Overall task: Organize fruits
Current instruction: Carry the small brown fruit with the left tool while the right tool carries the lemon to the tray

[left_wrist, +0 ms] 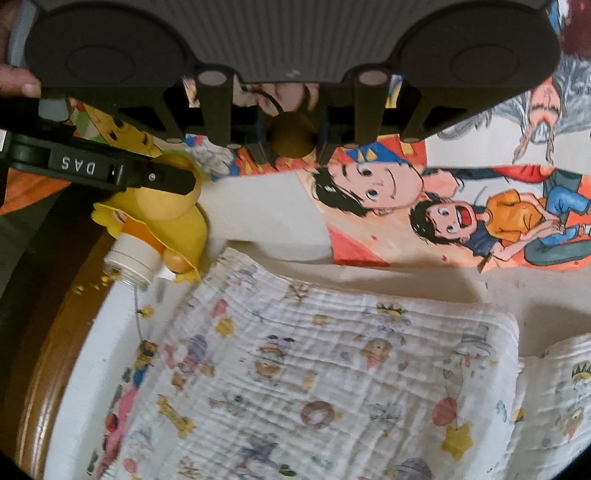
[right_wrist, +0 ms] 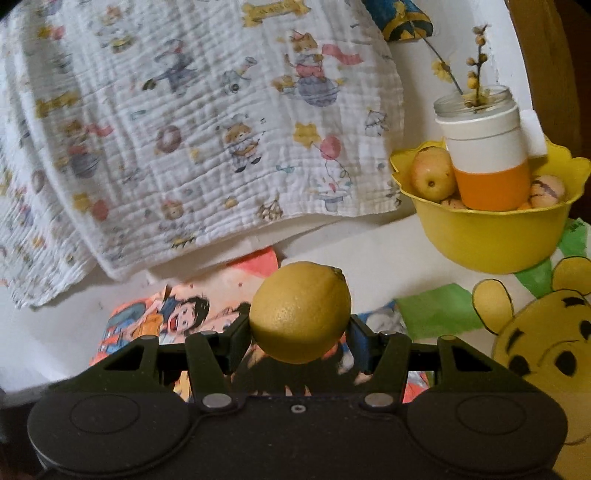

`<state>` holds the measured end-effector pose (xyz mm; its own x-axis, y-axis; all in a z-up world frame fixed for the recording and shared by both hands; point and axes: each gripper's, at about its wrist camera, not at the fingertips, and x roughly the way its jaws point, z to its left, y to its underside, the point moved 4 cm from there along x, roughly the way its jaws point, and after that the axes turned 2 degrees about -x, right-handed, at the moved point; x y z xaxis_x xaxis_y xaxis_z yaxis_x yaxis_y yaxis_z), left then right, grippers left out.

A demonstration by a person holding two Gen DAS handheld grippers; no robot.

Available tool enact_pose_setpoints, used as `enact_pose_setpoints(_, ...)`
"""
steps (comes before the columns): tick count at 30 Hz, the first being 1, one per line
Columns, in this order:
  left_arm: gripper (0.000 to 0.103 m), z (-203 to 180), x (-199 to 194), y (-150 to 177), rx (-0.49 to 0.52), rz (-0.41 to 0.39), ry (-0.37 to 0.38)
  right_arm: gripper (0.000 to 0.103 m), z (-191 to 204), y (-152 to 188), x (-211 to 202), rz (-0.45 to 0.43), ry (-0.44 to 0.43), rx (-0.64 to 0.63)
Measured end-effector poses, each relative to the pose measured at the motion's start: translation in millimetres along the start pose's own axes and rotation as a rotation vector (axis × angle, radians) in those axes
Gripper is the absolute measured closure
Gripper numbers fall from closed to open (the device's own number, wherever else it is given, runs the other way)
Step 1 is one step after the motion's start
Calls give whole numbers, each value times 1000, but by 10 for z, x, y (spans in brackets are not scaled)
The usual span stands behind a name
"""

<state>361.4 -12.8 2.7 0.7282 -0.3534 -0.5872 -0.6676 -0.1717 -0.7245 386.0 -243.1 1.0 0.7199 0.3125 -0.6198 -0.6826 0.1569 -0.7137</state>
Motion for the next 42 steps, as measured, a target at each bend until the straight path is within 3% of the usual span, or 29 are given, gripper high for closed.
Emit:
enact_pose_setpoints(12, 73, -300, -274, 436, 73, 81, 59, 45, 8, 582, -571, -28, -93, -139)
enact_pose_setpoints(21, 73, -410, -312, 688, 89, 170, 70, 45, -35, 943, -860, -10, -101, -283)
enact_pose_setpoints(42, 73, -425, -214, 887, 44, 339, 15, 45, 93, 1350, -1001, 83, -123, -555)
